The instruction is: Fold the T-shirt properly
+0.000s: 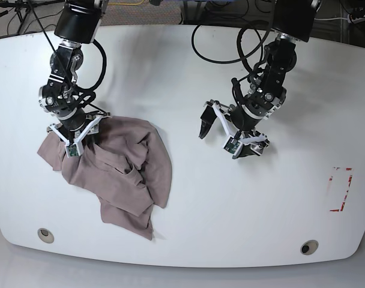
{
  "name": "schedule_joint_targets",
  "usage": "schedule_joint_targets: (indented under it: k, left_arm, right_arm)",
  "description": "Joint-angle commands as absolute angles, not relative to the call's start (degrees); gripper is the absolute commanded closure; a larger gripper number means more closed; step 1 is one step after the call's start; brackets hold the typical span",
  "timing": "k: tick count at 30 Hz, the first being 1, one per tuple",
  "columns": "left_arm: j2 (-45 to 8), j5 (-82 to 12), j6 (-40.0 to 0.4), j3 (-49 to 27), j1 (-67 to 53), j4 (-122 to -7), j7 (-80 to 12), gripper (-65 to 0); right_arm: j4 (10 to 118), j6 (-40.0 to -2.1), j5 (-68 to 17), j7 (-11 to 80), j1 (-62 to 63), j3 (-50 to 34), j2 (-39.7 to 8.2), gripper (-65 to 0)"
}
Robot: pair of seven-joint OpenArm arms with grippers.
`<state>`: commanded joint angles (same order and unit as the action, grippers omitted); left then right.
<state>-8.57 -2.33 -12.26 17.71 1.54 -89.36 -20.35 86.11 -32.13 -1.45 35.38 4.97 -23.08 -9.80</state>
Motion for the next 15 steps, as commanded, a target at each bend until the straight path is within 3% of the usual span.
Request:
schedule_joint_targets:
  k: [6, 15]
  left_arm:
    - [-8.48, -2.42, -12.26, 17.71, 1.54, -89.27, -20.35, -57.6]
    - [-8.04, -2.51, -12.26, 17.89, 3.47, -88.75, -20.35, -57.8]
  right_arm:
    - [86.37, -32.22, -1.54, 35.56, 5.05, -23.60, -9.98, 0.0]
    - [92.62, -32.31, -1.63, 37.93, 2.59, -23.69, -9.71, 0.0]
